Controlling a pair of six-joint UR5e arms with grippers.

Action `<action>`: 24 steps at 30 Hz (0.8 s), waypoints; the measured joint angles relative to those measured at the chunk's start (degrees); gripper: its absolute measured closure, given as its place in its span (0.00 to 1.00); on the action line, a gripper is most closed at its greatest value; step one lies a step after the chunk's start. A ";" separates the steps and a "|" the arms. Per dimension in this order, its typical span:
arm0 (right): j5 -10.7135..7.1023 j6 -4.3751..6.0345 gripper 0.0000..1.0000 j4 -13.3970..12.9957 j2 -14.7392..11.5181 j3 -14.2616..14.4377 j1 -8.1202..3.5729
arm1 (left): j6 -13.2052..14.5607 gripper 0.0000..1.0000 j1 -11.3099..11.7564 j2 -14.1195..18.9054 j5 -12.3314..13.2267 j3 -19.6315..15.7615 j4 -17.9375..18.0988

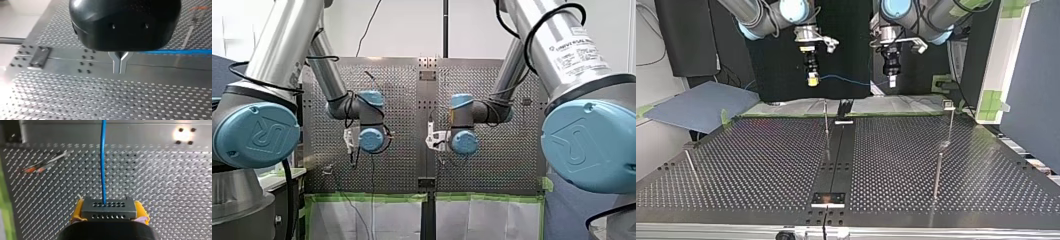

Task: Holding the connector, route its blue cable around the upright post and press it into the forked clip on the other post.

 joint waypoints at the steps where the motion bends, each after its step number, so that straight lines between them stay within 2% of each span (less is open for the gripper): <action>1: -0.52 0.31 1.00 0.54 -0.52 -0.26 -0.06 | -0.09 0.99 0.03 0.40 -0.09 0.41 -0.42; 5: -1.60 0.72 1.00 2.38 -2.36 -0.74 -0.14 | -0.60 0.99 0.20 2.38 -0.75 2.39 -2.41; 12: -4.51 0.04 1.00 5.91 -5.90 -3.51 -0.17 | -1.61 0.99 0.56 6.14 -3.60 5.61 -6.17; 24: -10.95 0.29 1.00 12.53 -12.53 -10.11 -0.45 | -3.08 0.99 0.77 12.71 -9.94 5.88 -12.71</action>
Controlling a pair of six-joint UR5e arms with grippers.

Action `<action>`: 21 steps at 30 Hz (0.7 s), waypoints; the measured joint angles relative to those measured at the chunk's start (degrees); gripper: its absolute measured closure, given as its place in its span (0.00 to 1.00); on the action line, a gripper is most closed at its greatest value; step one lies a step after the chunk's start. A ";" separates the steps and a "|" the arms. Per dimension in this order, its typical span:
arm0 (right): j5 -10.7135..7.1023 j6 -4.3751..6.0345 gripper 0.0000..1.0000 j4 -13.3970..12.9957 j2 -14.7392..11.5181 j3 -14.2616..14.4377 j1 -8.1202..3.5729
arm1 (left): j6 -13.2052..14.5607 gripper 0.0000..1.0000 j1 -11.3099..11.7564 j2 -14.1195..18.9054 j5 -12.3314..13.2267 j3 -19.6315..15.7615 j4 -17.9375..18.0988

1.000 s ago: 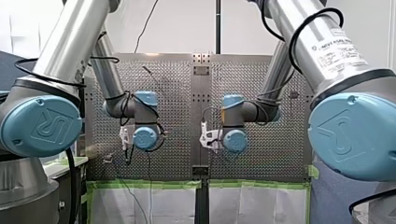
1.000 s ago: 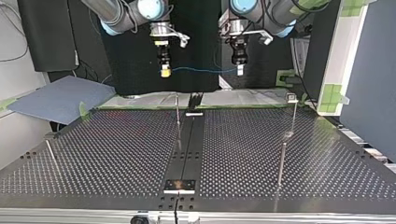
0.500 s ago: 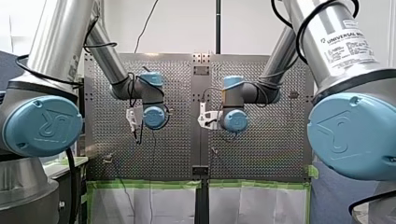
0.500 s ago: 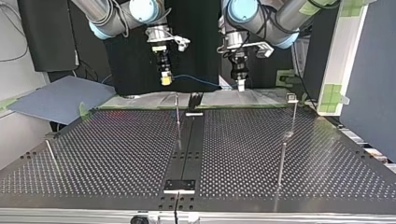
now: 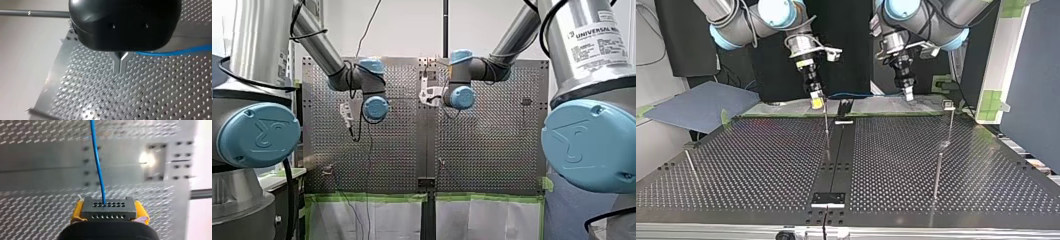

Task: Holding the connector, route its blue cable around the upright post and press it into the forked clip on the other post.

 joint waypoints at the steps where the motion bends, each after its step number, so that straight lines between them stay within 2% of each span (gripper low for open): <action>1: -0.64 0.01 1.00 0.71 -0.70 -0.70 -0.02 | -0.19 0.99 0.00 0.50 -0.38 -0.02 -0.52; 6: -3.16 0.02 1.00 3.35 -3.35 -3.35 0.16 | -2.11 0.99 0.13 3.16 -1.70 -0.05 -3.16; 10: -5.28 -0.55 1.00 5.53 -4.94 -5.52 0.73 | -3.59 0.99 0.57 4.94 -1.91 0.35 -4.94; 16: -7.09 -1.78 1.00 8.09 -3.51 -8.09 1.90 | -4.51 0.99 2.29 7.60 -1.66 2.56 -7.62; 21: -7.86 -1.92 1.00 10.42 -1.95 -10.41 2.81 | -6.02 0.99 4.37 9.80 -0.06 4.72 -9.82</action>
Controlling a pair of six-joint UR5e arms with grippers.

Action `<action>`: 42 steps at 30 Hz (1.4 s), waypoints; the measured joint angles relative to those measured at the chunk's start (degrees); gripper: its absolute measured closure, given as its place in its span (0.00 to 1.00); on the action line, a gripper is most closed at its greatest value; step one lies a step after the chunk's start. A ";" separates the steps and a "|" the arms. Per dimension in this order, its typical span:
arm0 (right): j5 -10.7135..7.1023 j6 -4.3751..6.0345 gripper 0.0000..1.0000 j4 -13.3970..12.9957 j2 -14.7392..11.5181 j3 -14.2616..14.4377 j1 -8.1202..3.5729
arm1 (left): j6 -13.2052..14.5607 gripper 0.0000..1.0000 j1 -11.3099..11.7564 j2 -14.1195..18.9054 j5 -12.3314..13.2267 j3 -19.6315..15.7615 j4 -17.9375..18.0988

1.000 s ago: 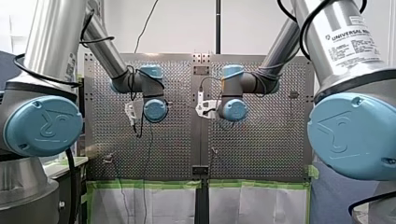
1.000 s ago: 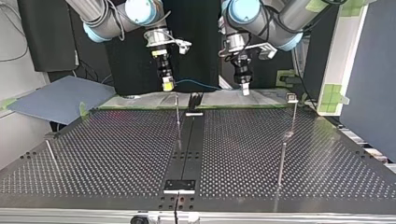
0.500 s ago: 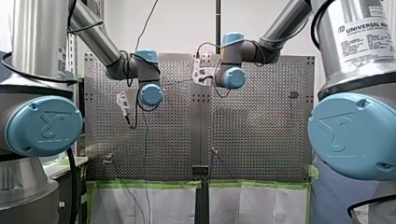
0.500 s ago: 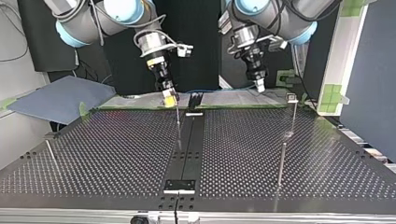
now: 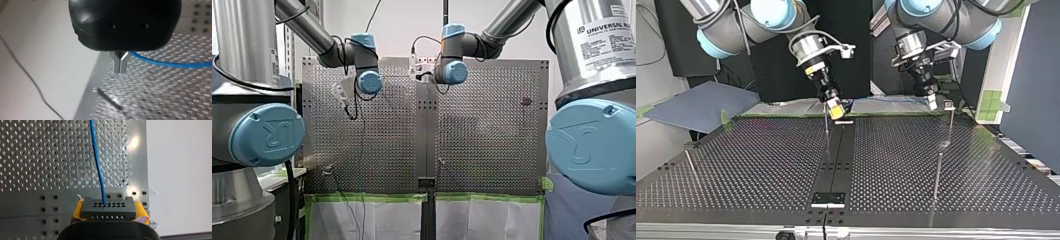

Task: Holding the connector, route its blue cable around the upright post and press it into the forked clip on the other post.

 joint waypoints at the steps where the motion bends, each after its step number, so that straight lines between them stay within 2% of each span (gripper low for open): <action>1: -0.14 0.04 1.00 0.55 0.13 -0.55 0.18 | -0.36 0.99 0.39 0.40 0.37 0.40 -0.38; 9: -0.50 0.29 1.00 4.49 0.41 -4.48 0.76 | -4.17 0.99 4.40 4.41 4.34 4.42 -4.39; 16: -1.26 0.55 1.00 8.00 0.60 -7.99 0.82 | -5.71 0.99 7.89 7.06 7.83 7.91 -7.88; 21: -2.02 0.64 1.00 9.19 0.71 -10.30 0.64 | -6.26 0.99 10.21 5.63 10.16 10.24 -10.21; 27: -3.16 1.48 1.00 9.02 1.40 -13.09 -0.07 | -6.49 0.99 13.07 3.45 13.00 13.09 -13.04; 42: -3.88 1.77 1.00 11.26 7.55 -20.46 -0.64 | -8.90 0.99 20.01 -2.23 19.94 20.02 -14.56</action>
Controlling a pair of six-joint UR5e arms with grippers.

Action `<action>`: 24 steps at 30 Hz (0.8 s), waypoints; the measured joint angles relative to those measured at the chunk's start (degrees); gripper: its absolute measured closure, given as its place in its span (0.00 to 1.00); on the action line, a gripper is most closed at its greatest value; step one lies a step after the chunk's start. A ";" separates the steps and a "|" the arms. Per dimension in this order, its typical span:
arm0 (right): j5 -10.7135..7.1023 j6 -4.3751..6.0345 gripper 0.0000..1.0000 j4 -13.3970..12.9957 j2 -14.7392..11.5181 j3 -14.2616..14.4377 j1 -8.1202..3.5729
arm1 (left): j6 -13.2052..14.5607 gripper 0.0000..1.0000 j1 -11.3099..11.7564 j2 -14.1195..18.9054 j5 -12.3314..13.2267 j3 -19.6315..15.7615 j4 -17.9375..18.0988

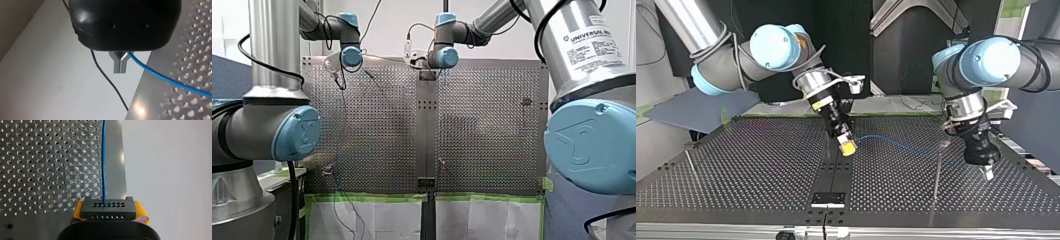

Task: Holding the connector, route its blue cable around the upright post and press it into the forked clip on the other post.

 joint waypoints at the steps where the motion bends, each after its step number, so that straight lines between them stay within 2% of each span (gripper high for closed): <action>1: 0.00 -0.04 1.00 0.11 0.39 -0.54 -0.04 | -0.12 0.99 0.39 -0.39 0.39 0.40 0.01; 9: 0.04 -0.02 1.00 -0.79 1.69 -4.02 -0.45 | -0.43 0.99 3.60 -4.07 4.07 4.07 0.28; 15: 0.08 -0.04 1.00 -1.54 2.78 -7.47 -0.80 | -0.48 0.99 4.59 -7.28 7.33 6.73 0.62; 19: 0.16 -0.30 1.00 -1.44 3.76 -9.76 -0.81 | -0.47 0.99 4.82 -9.03 8.89 6.89 0.62; 24: 0.44 -0.97 1.00 -0.87 5.29 -11.83 -0.82 | -0.43 0.99 5.06 -9.89 9.45 5.27 1.64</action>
